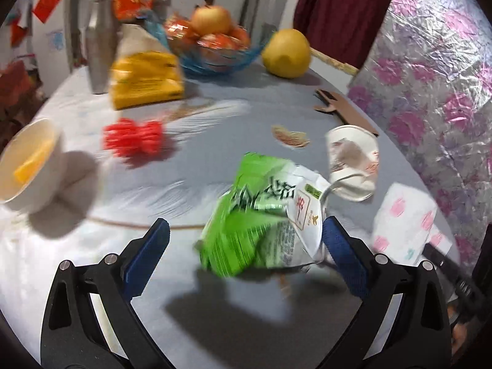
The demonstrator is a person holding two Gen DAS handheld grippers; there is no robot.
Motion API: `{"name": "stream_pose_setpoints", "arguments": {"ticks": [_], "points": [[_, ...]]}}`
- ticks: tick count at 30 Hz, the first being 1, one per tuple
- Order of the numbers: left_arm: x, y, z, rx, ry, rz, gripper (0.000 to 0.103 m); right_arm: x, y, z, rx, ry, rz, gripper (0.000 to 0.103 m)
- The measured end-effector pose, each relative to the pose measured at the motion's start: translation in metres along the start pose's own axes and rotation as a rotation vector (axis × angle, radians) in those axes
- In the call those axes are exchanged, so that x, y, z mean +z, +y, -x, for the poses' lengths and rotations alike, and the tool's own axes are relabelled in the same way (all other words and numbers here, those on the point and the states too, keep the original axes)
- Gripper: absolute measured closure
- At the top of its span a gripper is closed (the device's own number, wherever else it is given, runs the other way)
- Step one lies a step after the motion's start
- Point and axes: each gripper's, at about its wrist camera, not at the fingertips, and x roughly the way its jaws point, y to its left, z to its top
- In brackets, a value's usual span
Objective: Collect trash
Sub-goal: 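Grasp the white tissue with the right gripper while the left grasps the green snack packet, then carry the tissue and green packet over the red wastebasket and open both grippers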
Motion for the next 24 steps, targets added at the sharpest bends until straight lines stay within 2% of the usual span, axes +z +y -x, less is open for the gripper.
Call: {"name": "stream_pose_setpoints", "arguments": {"ticks": [4,8,12,14,15,16,19,24], "points": [[-0.003,-0.001,0.0,-0.031,0.01,-0.002,0.007,-0.001,0.005,-0.002,0.013,0.01,0.006,0.098],[0.005,-0.018,-0.01,-0.04,0.008,-0.055,0.007,-0.001,0.011,0.003,0.01,0.008,0.02,0.098],[0.005,-0.027,-0.023,-0.019,0.02,-0.087,0.008,-0.002,0.013,0.004,0.005,0.008,0.025,0.098],[0.001,-0.022,-0.024,-0.013,0.021,-0.074,0.011,-0.003,0.013,0.002,0.0,0.017,0.025,0.098],[-0.001,-0.018,-0.02,-0.024,0.016,-0.058,0.013,-0.003,0.012,0.0,0.001,0.024,0.022,0.098],[-0.003,-0.014,-0.013,-0.028,0.002,-0.046,0.021,-0.004,0.011,-0.001,0.005,0.028,0.019,0.098],[-0.011,-0.012,0.007,0.008,-0.043,-0.048,0.023,-0.005,0.012,0.0,0.012,0.018,0.017,0.1],[-0.018,-0.003,0.038,-0.021,-0.091,-0.008,0.024,-0.001,0.023,0.018,0.027,-0.039,0.03,0.101]]}}
